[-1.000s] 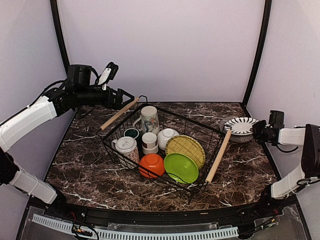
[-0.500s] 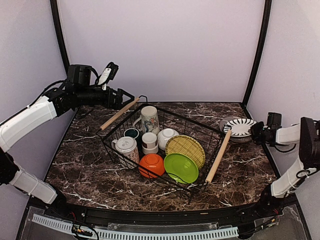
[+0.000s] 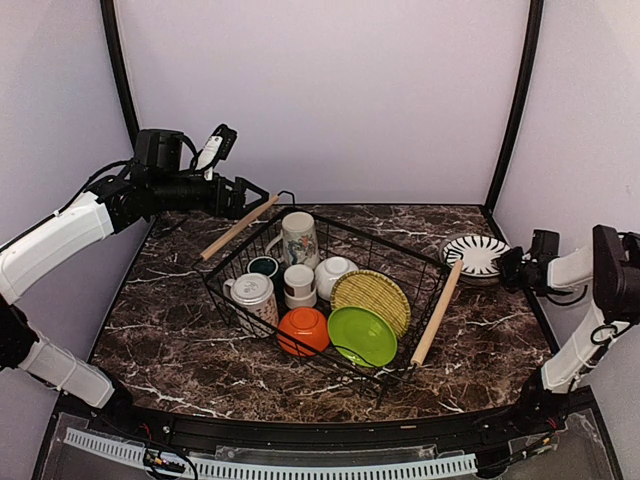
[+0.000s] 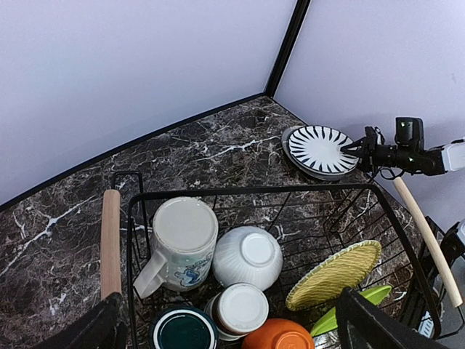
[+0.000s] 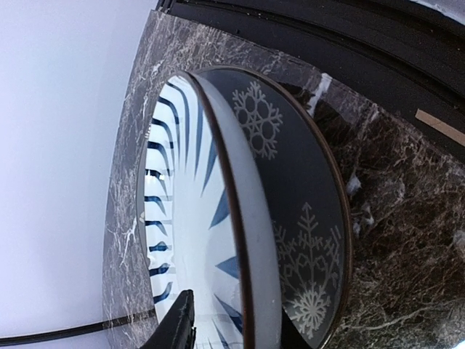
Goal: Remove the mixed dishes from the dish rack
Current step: Place the plate with another plate, then grab the plate from the dish rack.
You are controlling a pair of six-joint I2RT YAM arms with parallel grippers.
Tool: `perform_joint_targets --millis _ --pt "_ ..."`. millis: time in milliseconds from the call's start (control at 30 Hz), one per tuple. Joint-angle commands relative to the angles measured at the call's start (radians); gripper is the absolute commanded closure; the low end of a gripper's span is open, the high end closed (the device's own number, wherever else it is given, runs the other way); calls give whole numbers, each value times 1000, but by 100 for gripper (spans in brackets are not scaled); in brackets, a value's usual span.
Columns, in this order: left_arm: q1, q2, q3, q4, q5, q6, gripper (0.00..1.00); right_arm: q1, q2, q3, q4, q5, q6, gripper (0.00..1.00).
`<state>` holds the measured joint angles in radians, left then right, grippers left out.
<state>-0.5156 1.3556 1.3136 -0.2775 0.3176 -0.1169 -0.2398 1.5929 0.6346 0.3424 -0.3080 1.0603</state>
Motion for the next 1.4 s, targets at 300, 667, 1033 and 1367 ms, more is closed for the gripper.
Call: perform_joint_targets --millis 300,667,1033,1367 --pt "-6 -16 1 8 23 -9 1 0 -8 92 -235 31 -234 43" --pt "-6 -10 -1 13 32 -16 1 1 -87 111 -410 45 -347 2" --pt "-6 -7 -2 12 28 -14 1 2 -150 190 -594 33 -515 1" --pt "-6 -3 -2 15 36 -20 1 90 -492 286 -683 -137 -805 1"
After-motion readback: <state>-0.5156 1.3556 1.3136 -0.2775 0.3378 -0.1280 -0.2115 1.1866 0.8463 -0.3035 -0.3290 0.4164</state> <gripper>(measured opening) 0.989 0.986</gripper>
